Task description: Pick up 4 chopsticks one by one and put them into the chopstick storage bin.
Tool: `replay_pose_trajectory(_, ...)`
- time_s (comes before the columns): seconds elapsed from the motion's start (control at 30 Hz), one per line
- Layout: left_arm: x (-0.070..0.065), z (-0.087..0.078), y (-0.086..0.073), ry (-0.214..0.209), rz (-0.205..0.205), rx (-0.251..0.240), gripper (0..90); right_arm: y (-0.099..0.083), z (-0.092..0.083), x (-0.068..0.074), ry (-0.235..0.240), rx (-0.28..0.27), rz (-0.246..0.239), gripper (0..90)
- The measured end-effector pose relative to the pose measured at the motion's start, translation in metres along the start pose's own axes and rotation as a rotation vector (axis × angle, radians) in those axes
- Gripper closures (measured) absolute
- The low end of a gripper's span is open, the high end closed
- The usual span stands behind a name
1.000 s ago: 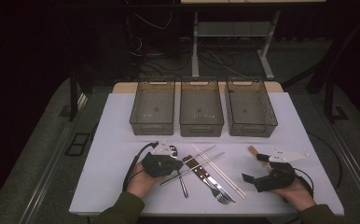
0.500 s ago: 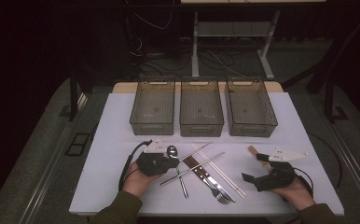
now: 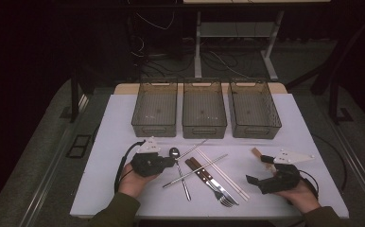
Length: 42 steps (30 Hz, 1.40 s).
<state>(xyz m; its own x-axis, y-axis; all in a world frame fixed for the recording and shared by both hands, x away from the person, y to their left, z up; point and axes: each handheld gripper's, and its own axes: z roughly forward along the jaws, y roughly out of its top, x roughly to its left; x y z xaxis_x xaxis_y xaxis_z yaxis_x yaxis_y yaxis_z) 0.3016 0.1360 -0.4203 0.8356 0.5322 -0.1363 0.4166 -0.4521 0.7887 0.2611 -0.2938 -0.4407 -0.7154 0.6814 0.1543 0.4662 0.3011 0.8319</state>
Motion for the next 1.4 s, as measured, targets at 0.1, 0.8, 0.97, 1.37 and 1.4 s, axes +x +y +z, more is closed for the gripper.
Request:
replay_pose_trajectory(0.1, 0.002, -0.004, -0.001, 0.009, -0.002, -0.010, 84.3, 0.000, 0.000, 0.001, 0.001, 0.001, -0.005, 1.1)
replay_pose_trajectory(0.8, 0.021, -0.028, -0.007, 0.081, -0.054, -0.064, 84.3, 0.000, 0.000, 0.001, 0.002, 0.003, -0.003, 1.2)
replay_pose_trajectory(0.97, 0.028, -0.035, -0.007, 0.105, -0.067, -0.082, 84.3, 0.000, 0.000, 0.001, 0.001, 0.001, -0.008, 1.2)
replay_pose_trajectory(1.37, 0.048, -0.042, -0.002, 0.128, -0.129, -0.121, 84.2, 0.000, 0.000, 0.001, -0.002, 0.003, -0.006, 1.2)
replay_pose_trajectory(1.4, 0.050, -0.041, -0.002, 0.128, -0.133, -0.126, 84.2, 0.000, 0.000, 0.001, -0.002, 0.003, -0.007, 1.2)
